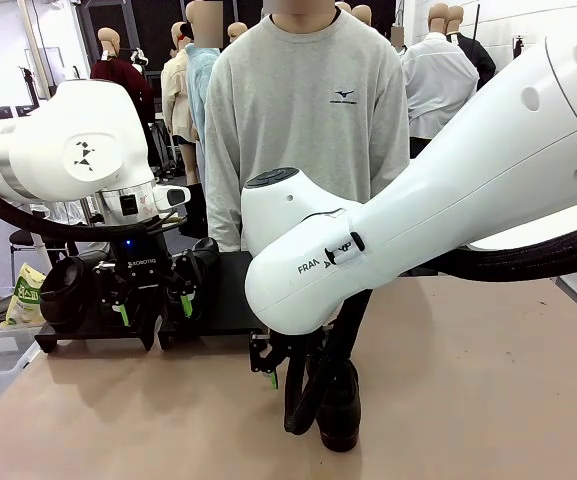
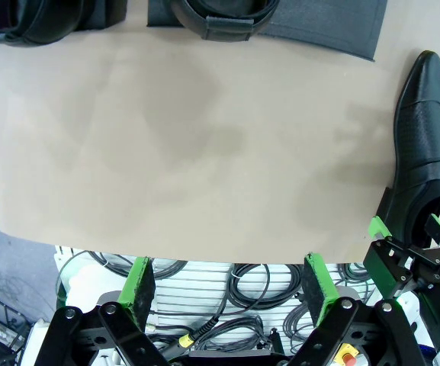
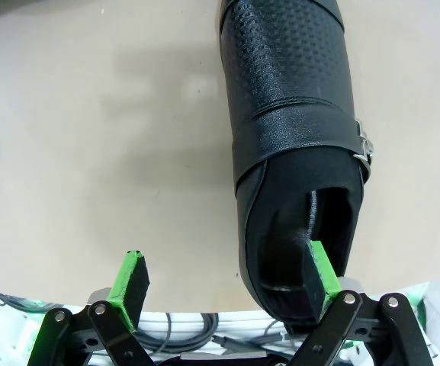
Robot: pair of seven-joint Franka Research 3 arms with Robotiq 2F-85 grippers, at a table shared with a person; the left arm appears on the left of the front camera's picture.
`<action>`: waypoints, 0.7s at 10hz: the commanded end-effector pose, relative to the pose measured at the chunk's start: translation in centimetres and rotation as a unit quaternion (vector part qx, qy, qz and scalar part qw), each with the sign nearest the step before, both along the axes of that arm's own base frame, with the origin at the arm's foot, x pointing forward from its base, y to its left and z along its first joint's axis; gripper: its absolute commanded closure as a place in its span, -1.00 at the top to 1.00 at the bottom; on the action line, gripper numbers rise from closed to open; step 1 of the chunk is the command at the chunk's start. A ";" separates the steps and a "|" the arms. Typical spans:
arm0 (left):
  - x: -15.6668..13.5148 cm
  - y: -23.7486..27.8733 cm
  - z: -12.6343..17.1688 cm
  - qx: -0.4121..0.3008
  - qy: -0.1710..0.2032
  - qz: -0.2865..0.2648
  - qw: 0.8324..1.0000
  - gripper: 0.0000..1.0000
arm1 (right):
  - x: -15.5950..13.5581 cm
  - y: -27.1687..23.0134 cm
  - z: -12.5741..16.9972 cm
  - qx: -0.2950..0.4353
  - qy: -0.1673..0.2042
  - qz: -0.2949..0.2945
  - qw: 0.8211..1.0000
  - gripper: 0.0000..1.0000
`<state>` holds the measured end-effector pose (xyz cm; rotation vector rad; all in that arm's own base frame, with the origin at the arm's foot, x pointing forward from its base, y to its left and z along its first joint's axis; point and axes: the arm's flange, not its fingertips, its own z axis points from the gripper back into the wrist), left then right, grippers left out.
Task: Organize the shoes by placing them on the stand.
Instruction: Place the Shoe from the middle of the table onto the Shoes Stand.
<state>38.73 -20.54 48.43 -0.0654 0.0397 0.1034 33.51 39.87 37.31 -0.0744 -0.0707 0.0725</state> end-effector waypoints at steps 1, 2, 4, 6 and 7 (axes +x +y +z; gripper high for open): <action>0.0 0.1 0.1 0.002 -0.002 -0.004 1.000 1.00 | 0.0 0.0 0.0 0.000 0.000 0.000 1.000 1.00; 0.0 0.1 0.1 0.002 -0.002 -0.004 1.000 1.00 | -3.7 0.8 4.6 -0.064 -0.099 -0.018 0.993 1.00; 0.0 0.1 0.1 0.002 -0.002 -0.004 1.000 1.00 | -7.0 -1.3 9.8 -0.103 -0.161 -0.034 0.981 1.00; 0.0 0.1 0.1 0.002 -0.002 -0.004 1.000 1.00 | -6.6 -7.6 11.8 -0.083 -0.141 -0.055 0.985 1.00; 0.0 0.1 0.1 0.002 -0.002 -0.004 1.000 1.00 | -6.8 -10.5 12.0 -0.090 -0.128 -0.091 0.984 1.00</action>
